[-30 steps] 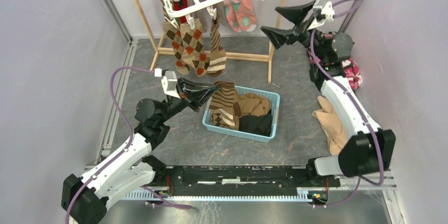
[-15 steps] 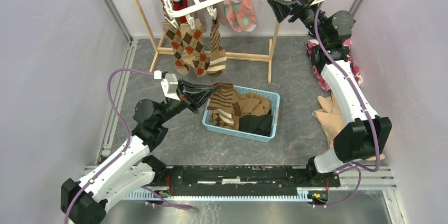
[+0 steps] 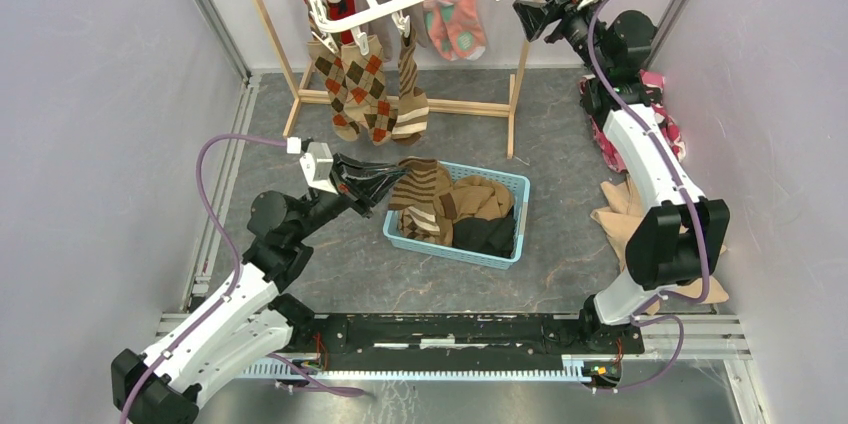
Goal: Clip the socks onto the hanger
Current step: Move the clothesline to the center of the board.
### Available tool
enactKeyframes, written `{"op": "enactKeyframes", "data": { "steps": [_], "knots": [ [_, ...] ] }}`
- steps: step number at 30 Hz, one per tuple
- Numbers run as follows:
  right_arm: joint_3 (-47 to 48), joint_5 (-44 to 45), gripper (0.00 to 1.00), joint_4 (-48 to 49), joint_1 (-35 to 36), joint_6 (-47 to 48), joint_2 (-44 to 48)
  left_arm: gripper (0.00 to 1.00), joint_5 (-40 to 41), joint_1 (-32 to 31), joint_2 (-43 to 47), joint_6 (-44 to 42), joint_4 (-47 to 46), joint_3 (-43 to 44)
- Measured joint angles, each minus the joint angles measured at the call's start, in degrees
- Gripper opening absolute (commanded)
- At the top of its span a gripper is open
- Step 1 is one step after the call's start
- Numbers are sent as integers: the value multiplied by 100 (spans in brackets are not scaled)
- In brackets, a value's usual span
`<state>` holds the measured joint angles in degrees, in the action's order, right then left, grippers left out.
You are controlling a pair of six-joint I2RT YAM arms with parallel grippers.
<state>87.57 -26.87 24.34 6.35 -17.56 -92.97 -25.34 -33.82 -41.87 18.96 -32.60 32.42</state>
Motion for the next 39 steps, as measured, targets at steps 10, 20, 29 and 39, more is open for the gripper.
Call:
{"op": "enactKeyframes", "data": {
  "steps": [10, 20, 29, 39],
  "knots": [
    [501, 664, 80, -262, -52, 621, -581, 2, 50, 0, 52, -2, 131, -2],
    [973, 629, 46, -223, -63, 938, -1432, 2, 131, 0, 153, -2, 328, -2],
    [42, 796, 22, 304, -76, 1134, -844, 2, 129, 0, 310, -2, 398, -2],
    [-1604, 1517, 16, 243, -13, 1128, 748, 2, 127, 0, 619, 0, 428, -48]
  ]
}}
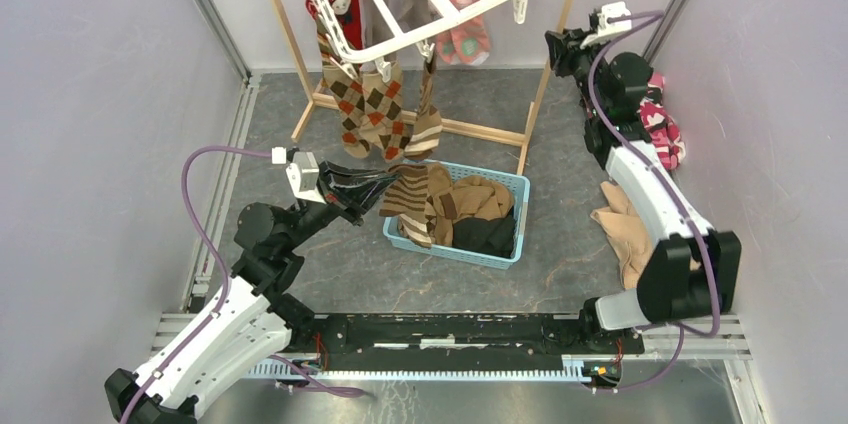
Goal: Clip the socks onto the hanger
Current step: Move the clothesline to the center of the board.
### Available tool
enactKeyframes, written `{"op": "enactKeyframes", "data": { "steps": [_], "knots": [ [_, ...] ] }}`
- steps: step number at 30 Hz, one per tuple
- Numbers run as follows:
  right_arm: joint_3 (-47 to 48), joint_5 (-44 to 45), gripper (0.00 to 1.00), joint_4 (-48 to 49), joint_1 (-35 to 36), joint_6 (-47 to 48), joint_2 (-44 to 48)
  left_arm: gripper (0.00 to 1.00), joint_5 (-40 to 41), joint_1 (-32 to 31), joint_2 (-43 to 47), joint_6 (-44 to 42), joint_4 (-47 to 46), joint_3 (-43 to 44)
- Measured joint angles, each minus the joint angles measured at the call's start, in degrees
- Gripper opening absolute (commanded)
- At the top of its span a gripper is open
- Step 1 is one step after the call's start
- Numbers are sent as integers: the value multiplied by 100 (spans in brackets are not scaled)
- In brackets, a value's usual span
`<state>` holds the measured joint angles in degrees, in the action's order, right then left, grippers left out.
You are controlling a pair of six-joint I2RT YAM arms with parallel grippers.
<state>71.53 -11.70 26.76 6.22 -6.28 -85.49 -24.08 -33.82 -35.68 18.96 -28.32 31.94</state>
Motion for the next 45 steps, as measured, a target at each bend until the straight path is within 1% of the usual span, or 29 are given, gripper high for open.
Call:
{"op": "enactKeyframes", "data": {
  "steps": [5, 10, 12, 16, 20, 26, 28, 31, 34, 36, 38, 40, 45],
  "knots": [
    [-866, 472, 15, -227, 72, 20, 1056, 2, -15, 0, -4, 0, 2, -13],
    [-1460, 745, 16, -420, 164, 48, 1867, 2, -72, 0, -31, 2, 2, -13],
    [-1646, 809, 18, -481, 197, 63, 2133, 2, -151, 0, -33, 4, 2, -13],
    [-1836, 848, 41, -627, 221, 118, 2479, 2, -201, 0, -26, 7, 2, -13],
    [-1849, 791, 55, -844, 232, 118, 2697, 2, -216, 0, -15, 11, 2, -13],
    [-1941, 614, 69, -1043, 240, 190, 3545, 2, -306, 0, 24, 17, 2, -13],
    [-2009, 431, 74, -1038, 240, 184, 3858, 2, -330, 0, 24, 42, 0, -13],
    [-2199, -31, 77, -953, 245, 131, 4162, 2, -376, 0, 37, 109, -7, -15],
    [-2382, -669, 79, -769, 372, 9, 4151, 2, -457, 0, 72, 188, -20, -72],
    [-2487, -938, 80, -695, 605, -15, 3991, 2, -476, 0, 107, 236, -42, -127],
    [-2566, -1021, 81, -671, 931, 4, 3807, 2, -487, 0, 155, 262, -52, -188],
    [-2608, -1034, 81, -691, 1410, 63, 3442, 2, -501, 0, 219, 267, -52, -251],
    [-2608, -999, 80, -662, 2081, 166, 2822, 2, -520, 0, 417, 310, -55, -385]
  ]
}}
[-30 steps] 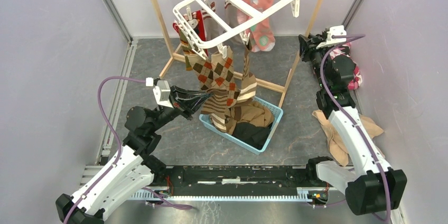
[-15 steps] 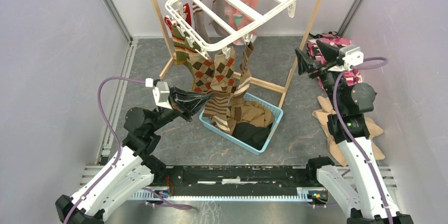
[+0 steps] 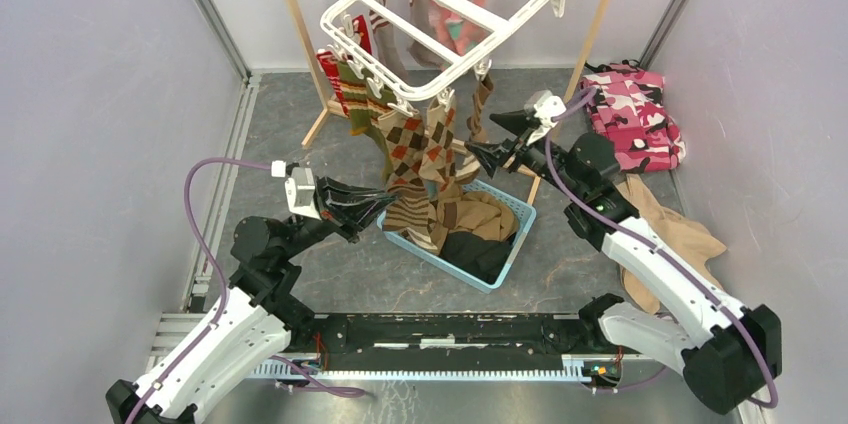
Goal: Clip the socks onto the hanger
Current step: Move the clothesline to the center of the board.
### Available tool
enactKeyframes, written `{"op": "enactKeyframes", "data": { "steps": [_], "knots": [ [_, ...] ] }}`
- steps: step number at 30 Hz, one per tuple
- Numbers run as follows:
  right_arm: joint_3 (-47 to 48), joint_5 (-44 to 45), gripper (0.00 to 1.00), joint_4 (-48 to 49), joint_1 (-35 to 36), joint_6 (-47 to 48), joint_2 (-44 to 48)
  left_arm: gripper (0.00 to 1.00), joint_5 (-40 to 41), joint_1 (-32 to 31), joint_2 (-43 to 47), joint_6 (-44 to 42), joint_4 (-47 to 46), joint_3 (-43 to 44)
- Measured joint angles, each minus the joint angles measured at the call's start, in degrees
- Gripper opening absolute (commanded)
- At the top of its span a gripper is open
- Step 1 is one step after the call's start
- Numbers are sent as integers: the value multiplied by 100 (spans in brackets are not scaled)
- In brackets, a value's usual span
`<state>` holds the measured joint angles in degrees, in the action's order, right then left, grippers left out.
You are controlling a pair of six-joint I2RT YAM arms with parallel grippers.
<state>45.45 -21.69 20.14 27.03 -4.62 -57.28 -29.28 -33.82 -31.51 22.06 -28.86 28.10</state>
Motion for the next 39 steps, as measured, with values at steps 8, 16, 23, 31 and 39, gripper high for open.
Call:
{"op": "enactKeyframes", "data": {
  "steps": [8, 16, 23, 31, 39],
  "knots": [
    [153, 531, 45, 44, 466, 269, -492, 2, -131, 0, 387, 87, 4, -103],
    [260, 721, 22, 164, 1003, 490, -586, 2, -262, 0, 492, 87, 7, -133],
    [426, 852, 20, 203, 1880, 713, -776, 2, -389, 0, 551, 87, 11, -131],
    [1346, 1038, 23, 245, 2680, 922, -1788, 2, -407, 0, 938, 83, 192, -131],
    [2280, 1137, 36, 197, 3049, 1045, -2699, 2, -387, 0, 1434, 70, 632, -129]
  ]
}}
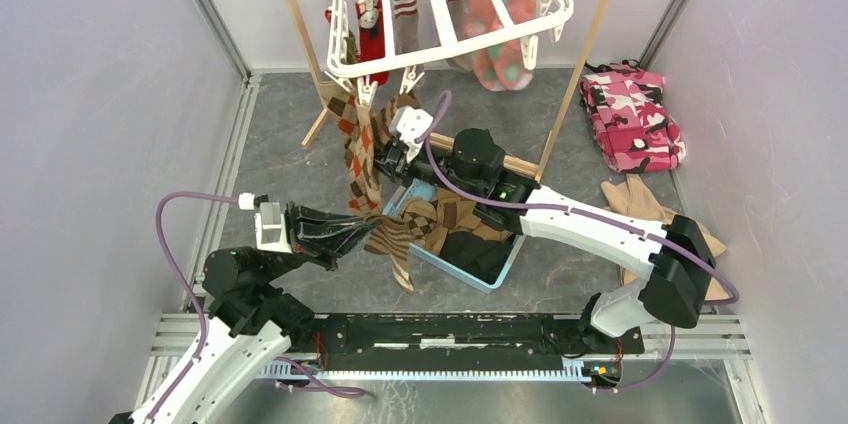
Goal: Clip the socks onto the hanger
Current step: Move the clothesline to the center of the board, then open the clamp at the hanger.
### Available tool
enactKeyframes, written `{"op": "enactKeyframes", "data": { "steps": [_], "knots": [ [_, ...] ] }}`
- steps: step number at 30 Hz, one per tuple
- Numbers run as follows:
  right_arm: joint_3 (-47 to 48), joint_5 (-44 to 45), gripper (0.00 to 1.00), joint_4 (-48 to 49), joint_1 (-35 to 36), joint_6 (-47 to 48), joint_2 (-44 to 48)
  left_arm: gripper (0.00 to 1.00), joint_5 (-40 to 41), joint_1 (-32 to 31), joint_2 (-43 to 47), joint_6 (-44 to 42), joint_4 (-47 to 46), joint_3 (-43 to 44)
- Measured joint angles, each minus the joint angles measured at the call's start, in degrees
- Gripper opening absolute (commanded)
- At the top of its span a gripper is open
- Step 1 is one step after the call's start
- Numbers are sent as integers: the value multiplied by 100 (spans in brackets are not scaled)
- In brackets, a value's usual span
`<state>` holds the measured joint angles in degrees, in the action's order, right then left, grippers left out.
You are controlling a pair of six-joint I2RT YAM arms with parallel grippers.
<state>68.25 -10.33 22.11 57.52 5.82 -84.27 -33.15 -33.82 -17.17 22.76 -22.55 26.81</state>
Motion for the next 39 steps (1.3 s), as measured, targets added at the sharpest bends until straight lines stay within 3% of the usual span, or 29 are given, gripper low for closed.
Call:
{"op": "enactKeyframes", "data": {
  "steps": [9, 18, 24, 29, 39],
  "knots": [
    [79, 15, 75, -31, 68, 149, -46, 2, 7, 0, 184, -98, 308, 2],
    [-1001, 59, 97, -31, 87, 522, 1084, 2, 66, 0, 184, -144, 356, 2],
    [-1523, 378, 98, -111, 87, 1014, 2004, 2, 188, 0, -20, -199, 264, 4],
    [-1685, 654, 98, -304, -114, 1145, 2573, 2, 299, 0, -793, -278, -131, 87],
    [-1845, 234, 98, -186, -2118, 330, 3530, 2, 269, 0, -3574, -481, -1744, 833]
  ]
}}
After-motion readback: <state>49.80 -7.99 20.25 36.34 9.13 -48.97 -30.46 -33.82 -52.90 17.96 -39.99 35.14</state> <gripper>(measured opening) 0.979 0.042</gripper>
